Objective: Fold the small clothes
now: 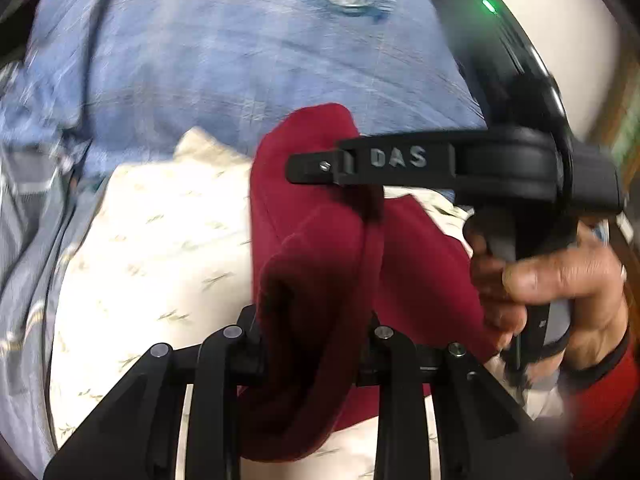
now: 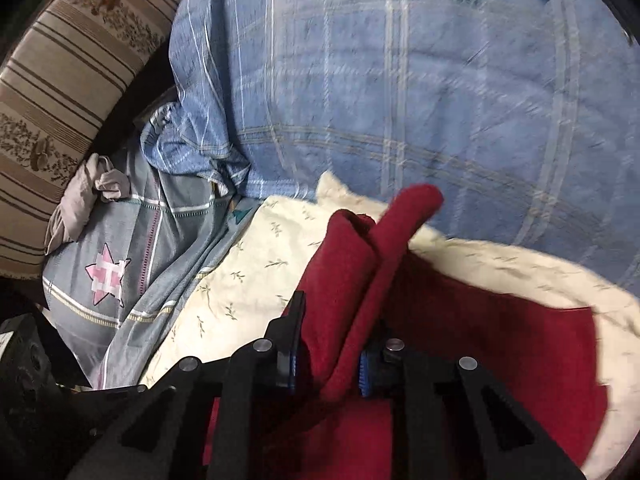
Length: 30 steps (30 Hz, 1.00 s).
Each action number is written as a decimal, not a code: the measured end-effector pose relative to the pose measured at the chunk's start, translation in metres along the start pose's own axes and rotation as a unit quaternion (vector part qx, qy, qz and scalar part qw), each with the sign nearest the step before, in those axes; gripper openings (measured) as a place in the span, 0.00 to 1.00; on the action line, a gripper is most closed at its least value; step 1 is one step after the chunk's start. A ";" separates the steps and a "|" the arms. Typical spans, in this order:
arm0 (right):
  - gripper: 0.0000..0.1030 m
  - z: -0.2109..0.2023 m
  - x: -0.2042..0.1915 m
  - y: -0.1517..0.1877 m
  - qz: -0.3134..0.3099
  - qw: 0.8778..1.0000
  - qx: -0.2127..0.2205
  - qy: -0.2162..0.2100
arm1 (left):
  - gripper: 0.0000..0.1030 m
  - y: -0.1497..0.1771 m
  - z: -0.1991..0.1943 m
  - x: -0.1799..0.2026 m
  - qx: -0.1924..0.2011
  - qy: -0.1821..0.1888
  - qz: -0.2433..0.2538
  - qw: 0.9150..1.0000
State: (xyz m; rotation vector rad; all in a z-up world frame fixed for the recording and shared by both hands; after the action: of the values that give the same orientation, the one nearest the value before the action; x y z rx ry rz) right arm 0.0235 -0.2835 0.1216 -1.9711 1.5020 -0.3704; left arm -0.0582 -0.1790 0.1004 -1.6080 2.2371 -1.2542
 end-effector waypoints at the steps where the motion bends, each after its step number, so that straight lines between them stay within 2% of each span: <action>1: 0.20 -0.011 0.006 0.001 -0.004 1.000 0.004 0.009 | 0.24 -0.001 0.001 0.010 0.000 0.006 0.007 1.000; 5: 0.18 -0.036 0.037 0.002 -0.009 0.999 0.006 0.053 | 0.24 -0.008 0.019 0.050 -0.015 0.042 0.013 0.999; 10: 0.18 -0.057 0.093 0.010 0.024 0.995 0.001 0.093 | 0.24 -0.009 0.055 0.104 -0.034 0.072 0.037 0.996; 13: 0.18 -0.059 0.127 0.024 0.042 0.992 -0.007 0.116 | 0.24 -0.002 0.077 0.129 -0.048 0.075 0.054 0.995; 15: 0.18 -0.050 0.149 0.037 0.067 0.991 -0.016 0.116 | 0.26 0.005 0.096 0.141 -0.060 0.066 0.064 0.994; 16: 0.21 -0.042 0.158 0.043 0.074 0.990 -0.024 0.114 | 0.29 0.007 0.102 0.143 -0.066 0.065 0.065 0.994; 17: 0.25 -0.034 0.166 0.048 0.081 0.989 -0.032 0.116 | 0.41 0.010 0.108 0.144 -0.078 0.067 0.064 0.993; 18: 0.36 -0.027 0.175 0.056 0.096 0.987 -0.041 0.122 | 0.47 0.012 0.112 0.144 -0.093 0.077 0.064 0.991; 19: 0.43 -0.024 0.181 0.061 0.107 0.985 -0.044 0.129 | 0.47 0.013 0.110 0.145 -0.098 0.086 0.072 0.989; 22: 0.44 -0.045 0.183 0.070 0.110 0.981 -0.018 0.159 | 0.61 0.012 0.076 0.140 -0.094 0.108 0.098 0.985; 23: 0.45 -0.060 0.180 0.072 0.104 0.978 -0.008 0.180 | 0.70 0.010 0.057 0.132 -0.082 0.111 0.100 0.985; 25: 0.47 -0.086 0.170 0.073 0.096 0.976 0.023 0.193 | 0.72 0.007 0.036 0.114 -0.059 0.099 0.099 0.988; 26: 0.47 -0.099 0.162 0.074 0.091 0.978 0.039 0.182 | 0.72 0.006 0.029 0.105 -0.051 0.085 0.101 0.990; 28: 0.47 -0.111 0.147 0.073 0.078 0.984 0.055 0.152 | 0.72 0.006 0.024 0.089 -0.041 0.031 0.109 0.993; 30: 0.44 -0.112 0.124 0.074 0.057 0.990 0.054 0.116 | 0.72 0.010 0.030 0.074 -0.049 -0.006 0.106 0.993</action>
State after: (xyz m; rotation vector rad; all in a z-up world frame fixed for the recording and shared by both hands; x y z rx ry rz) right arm -0.0580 -0.4458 0.1428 -1.7972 1.6934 -0.6343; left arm -0.0822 -0.2563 0.1002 -1.3586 2.4198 -1.0952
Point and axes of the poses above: each gripper's, at about its wrist camera, not at the fingertips, and z roughly the way its jaws point, x to its right, y to its underside, the point moved 1 cm from there along z, roughly the way its jaws point, and after that the axes turned 3 degrees about y, right-handed, at the moved point
